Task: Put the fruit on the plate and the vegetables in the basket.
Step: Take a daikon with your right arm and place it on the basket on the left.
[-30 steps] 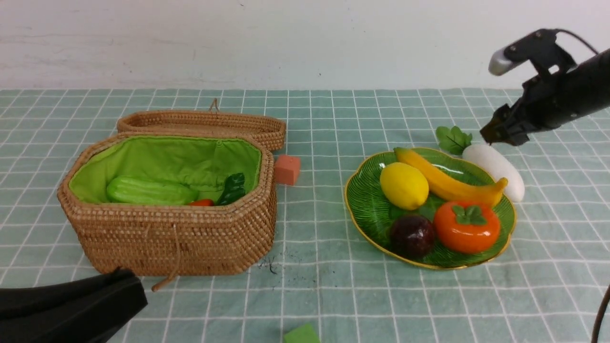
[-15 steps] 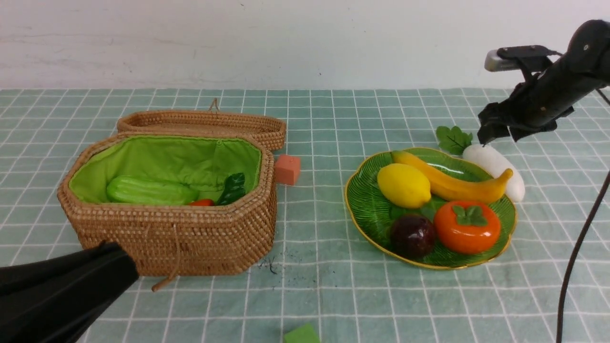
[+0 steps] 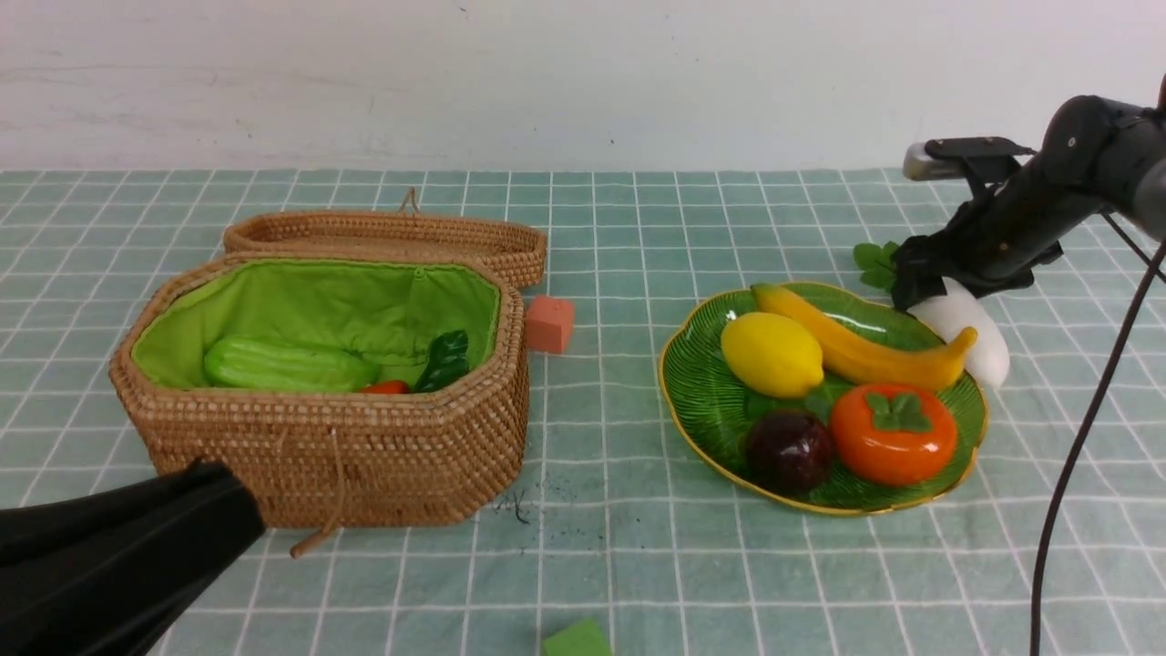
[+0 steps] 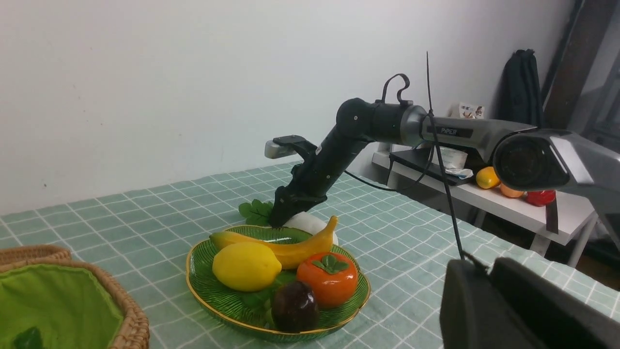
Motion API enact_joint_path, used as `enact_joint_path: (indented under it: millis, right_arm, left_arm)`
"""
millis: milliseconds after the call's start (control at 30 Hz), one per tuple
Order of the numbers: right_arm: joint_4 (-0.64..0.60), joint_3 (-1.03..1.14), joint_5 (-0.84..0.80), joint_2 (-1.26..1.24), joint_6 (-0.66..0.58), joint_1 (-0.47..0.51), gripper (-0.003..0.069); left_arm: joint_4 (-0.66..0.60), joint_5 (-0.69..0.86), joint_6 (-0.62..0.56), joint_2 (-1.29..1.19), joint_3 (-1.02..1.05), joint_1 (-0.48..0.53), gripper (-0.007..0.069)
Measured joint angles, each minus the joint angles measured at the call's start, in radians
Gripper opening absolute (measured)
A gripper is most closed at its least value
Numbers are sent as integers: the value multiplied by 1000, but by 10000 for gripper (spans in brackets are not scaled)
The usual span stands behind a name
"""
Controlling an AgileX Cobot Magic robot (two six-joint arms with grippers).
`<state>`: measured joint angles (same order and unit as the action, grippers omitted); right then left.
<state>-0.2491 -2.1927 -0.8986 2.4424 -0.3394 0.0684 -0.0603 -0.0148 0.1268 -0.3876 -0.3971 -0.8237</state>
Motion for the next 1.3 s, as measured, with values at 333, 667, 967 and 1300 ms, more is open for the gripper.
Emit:
enact_joint_path:
  millis: [333,667,967,1300]
  right_arm:
    - [0,-5,6,14,1,0,505]
    - [103,-20,-67,-17,48,0,505]
    - [-242,-66,-223,-343,-134,-113,505]
    - [-614,-66,-27,-334,-569,-559,505]
  left_arm:
    - [0,15,0,-1,0,0,50]
    - [5,117,1,-39,2,0,50]
    - [108,253,42,-39,1,130,4]
    - [172,288,182,-39,-13,451,-13]
